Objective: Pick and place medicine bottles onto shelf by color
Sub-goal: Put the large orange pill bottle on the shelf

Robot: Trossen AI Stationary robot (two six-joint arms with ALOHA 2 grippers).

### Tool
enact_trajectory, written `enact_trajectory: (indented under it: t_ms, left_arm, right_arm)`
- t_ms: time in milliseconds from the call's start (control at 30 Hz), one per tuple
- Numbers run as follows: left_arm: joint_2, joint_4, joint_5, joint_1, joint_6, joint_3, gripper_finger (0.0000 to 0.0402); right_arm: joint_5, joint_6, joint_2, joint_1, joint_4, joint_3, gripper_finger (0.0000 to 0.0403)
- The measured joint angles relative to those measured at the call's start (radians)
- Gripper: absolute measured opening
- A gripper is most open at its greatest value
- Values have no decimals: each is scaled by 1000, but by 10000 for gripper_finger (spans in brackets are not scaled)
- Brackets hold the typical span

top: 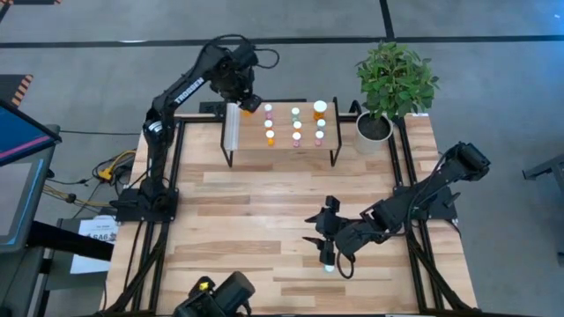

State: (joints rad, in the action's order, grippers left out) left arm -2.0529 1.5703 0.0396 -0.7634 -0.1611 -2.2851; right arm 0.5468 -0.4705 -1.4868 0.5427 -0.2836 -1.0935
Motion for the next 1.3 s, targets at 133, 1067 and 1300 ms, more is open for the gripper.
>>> enact_trajectory:
  t_ms: [133,1067,1300]
  left_arm:
    - [9,2,-4,6,21,34,190]
    - [5,-11,-46,5,55,128,241]
    - [5,-9,-46,5,79,64,267]
  right_arm:
    - [0,-1,0,17,0,0,256]
    - [2,-8,0,18,0,0,256]
    - [2,-8,0,18,0,0,256]
